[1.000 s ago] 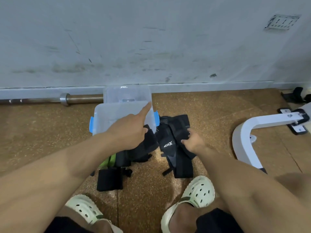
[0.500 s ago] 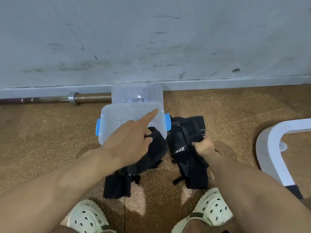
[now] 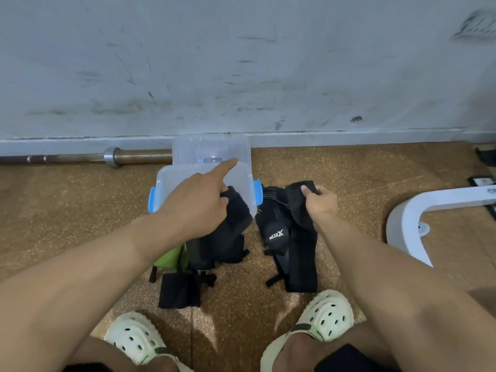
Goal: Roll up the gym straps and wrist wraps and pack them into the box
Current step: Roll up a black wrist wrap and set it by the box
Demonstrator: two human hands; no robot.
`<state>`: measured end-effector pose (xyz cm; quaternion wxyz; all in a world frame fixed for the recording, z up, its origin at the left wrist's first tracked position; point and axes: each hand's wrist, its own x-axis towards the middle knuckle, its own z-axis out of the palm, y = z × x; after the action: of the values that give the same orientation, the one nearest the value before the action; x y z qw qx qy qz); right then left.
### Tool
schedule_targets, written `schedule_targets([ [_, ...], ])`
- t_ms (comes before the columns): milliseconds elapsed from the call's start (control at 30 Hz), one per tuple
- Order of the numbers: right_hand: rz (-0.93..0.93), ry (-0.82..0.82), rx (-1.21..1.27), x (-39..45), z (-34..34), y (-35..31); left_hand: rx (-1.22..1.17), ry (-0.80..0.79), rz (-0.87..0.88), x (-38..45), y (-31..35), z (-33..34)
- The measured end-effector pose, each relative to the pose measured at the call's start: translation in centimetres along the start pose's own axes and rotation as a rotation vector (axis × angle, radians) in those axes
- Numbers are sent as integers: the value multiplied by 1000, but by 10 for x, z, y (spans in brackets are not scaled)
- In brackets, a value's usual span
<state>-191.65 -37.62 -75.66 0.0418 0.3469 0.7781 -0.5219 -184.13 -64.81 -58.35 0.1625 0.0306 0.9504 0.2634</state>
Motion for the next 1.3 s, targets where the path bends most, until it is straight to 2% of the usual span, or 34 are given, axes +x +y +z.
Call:
schedule_targets([
  [200, -219, -179, 46, -29, -26, -73, -6, 66, -11, -14, 4, -1],
  [333, -359, -328, 45, -72, -46, -120, -156, 143, -84, -19, 10, -5],
  [467, -474, -484, 21, -132, -69, -152, -488, 227, -203, -21, 16, -9],
  [567, -447, -603, -2, -177, -84, -153, -813, 270, -308, -22, 18, -8],
  [700, -321, -755, -69, -219, -85, -123, -1146, 204, -462, -23, 16, -7],
  [833, -333, -770, -147, -229, -69, -104, -1414, 40, -433, -26, 16, -17],
  [933, -254, -793, -188, -224, -65, -106, -1357, 49, -402, -25, 12, -17],
  [1033, -67, -742, -189, -204, -68, -111, -1218, 103, -322, -23, 9, -16],
  [1167, 185, -744, 128, -183, -65, -117, -1105, 59, -243, -22, 6, -16],
  [1233, 221, -708, 336, -180, -60, -118, -1031, 5, -189, -26, 8, -14],
  [1300, 211, -588, 446, -182, -55, -116, -918, -14, -96, -29, 9, -11],
])
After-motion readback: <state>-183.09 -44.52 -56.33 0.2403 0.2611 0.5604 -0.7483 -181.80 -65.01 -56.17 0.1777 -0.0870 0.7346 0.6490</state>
